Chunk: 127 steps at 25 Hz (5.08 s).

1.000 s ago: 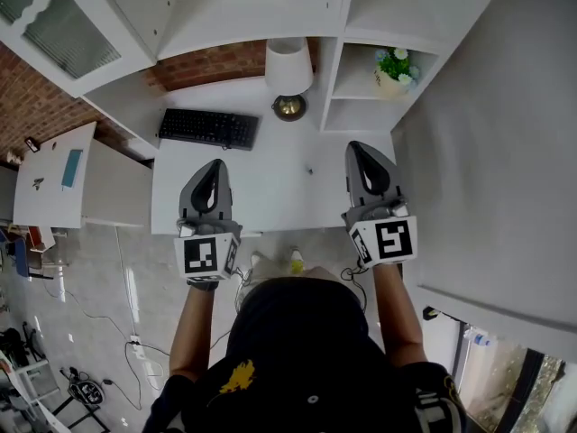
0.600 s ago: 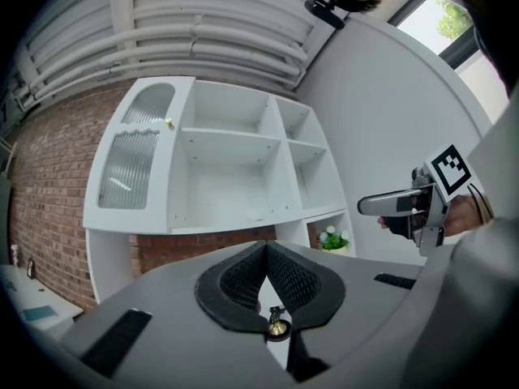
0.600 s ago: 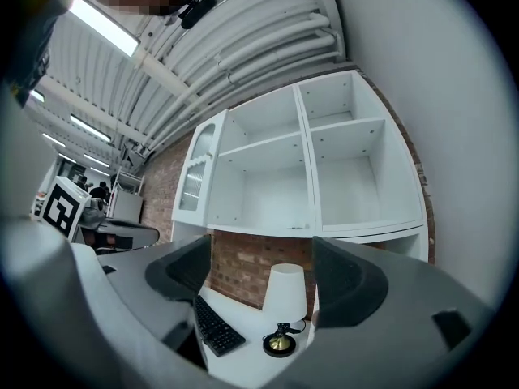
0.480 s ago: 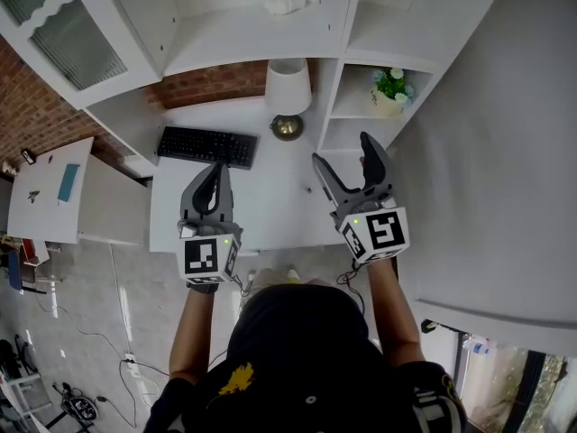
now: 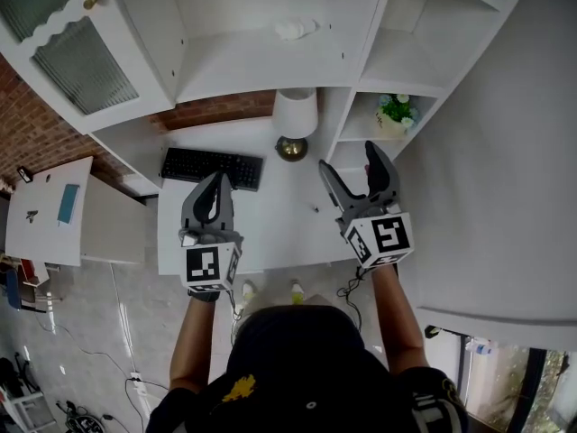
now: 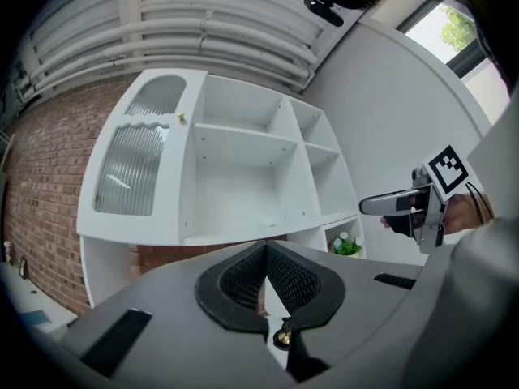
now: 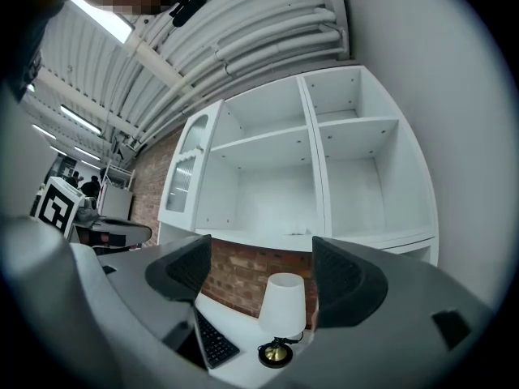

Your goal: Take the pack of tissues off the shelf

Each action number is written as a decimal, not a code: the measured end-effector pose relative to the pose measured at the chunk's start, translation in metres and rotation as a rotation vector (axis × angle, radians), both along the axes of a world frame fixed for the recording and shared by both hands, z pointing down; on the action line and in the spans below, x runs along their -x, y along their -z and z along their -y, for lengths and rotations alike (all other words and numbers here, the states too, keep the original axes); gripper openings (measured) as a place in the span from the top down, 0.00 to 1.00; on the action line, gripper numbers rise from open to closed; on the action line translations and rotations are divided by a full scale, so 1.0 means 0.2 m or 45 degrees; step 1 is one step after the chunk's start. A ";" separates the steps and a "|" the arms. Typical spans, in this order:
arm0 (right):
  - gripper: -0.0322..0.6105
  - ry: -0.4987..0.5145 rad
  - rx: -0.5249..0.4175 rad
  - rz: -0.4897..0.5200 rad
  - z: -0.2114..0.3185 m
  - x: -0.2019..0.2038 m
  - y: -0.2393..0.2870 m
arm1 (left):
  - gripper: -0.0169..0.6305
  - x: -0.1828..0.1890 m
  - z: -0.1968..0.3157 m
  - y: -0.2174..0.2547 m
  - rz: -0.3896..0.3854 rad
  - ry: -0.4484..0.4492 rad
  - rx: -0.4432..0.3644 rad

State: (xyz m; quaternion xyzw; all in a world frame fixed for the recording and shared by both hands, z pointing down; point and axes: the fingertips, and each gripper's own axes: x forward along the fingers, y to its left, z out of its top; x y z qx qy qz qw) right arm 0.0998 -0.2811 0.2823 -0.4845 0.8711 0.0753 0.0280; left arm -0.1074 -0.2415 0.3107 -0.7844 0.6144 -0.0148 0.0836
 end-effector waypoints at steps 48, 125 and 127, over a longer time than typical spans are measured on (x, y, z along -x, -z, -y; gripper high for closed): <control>0.42 0.008 0.303 -0.334 1.67 0.62 0.28 | 0.95 0.38 0.49 0.19 -0.016 -0.111 -0.051; 0.69 -0.037 0.298 -0.285 1.42 0.56 0.51 | 0.95 0.21 0.35 0.08 -0.093 -0.159 0.027; 0.69 -0.017 0.266 -0.283 1.36 0.57 0.55 | 0.95 0.19 0.35 0.07 -0.095 -0.173 0.032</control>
